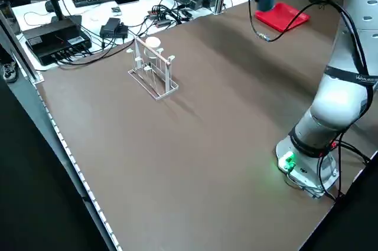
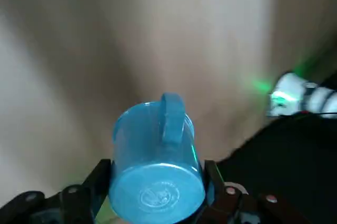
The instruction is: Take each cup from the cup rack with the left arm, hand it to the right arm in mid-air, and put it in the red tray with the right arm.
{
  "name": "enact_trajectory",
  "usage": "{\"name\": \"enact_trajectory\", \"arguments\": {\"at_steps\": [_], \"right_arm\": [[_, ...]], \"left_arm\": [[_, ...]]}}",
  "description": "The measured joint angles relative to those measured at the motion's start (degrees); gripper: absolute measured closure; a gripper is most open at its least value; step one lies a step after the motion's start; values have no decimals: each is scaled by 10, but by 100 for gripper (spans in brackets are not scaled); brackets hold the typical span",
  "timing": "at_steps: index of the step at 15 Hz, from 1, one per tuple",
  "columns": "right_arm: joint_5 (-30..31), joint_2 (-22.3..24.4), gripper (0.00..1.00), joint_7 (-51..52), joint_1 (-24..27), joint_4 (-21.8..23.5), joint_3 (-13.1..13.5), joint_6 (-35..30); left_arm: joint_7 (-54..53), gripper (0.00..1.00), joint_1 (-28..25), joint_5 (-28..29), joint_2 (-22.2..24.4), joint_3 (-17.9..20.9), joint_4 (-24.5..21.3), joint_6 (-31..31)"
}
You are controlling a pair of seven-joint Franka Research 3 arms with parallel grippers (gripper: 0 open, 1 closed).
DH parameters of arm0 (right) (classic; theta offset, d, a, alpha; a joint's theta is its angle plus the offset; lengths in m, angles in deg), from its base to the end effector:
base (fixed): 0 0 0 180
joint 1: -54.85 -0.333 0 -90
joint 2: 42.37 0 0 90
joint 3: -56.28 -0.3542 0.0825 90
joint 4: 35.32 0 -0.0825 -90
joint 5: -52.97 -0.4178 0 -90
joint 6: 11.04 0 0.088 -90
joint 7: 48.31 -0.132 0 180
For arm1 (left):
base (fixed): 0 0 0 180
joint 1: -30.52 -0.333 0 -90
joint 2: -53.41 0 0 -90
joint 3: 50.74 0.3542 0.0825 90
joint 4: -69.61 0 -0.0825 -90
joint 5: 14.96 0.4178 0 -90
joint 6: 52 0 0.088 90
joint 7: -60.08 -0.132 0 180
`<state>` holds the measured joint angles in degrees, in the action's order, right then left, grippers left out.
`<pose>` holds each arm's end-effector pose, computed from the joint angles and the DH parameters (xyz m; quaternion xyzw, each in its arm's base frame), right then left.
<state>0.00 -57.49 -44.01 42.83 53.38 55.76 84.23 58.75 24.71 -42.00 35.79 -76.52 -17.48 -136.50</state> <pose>0.6392 0.2424 0.5380 -0.8933 -0.0574 0.0982 0.4349 0.5990 -0.2487 0.5056 0.9283 -0.1606 -0.2008 0.2685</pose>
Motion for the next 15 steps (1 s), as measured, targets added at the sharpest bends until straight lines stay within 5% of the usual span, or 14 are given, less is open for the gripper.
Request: {"name": "enact_trajectory", "arguments": {"at_steps": [5, 8, 12, 15], "right_arm": [[-84, -26, 1, 35, 3, -3, 4, 5], [-109, -35, 4, 45, 6, -3, 5, -3], [-164, -45, 23, 47, 7, -3, 6, -51], [-211, -55, 24, 47, 7, -3, 6, -83]], "left_arm": [[65, 24, 11, -158, -37, -22, 2, -11], [78, 24, 34, -247, -63, -23, 3, -71], [79, 24, 70, -336, -86, -24, 8, -163], [79, 24, 96, -397, -93, -24, 14, -202]]}}
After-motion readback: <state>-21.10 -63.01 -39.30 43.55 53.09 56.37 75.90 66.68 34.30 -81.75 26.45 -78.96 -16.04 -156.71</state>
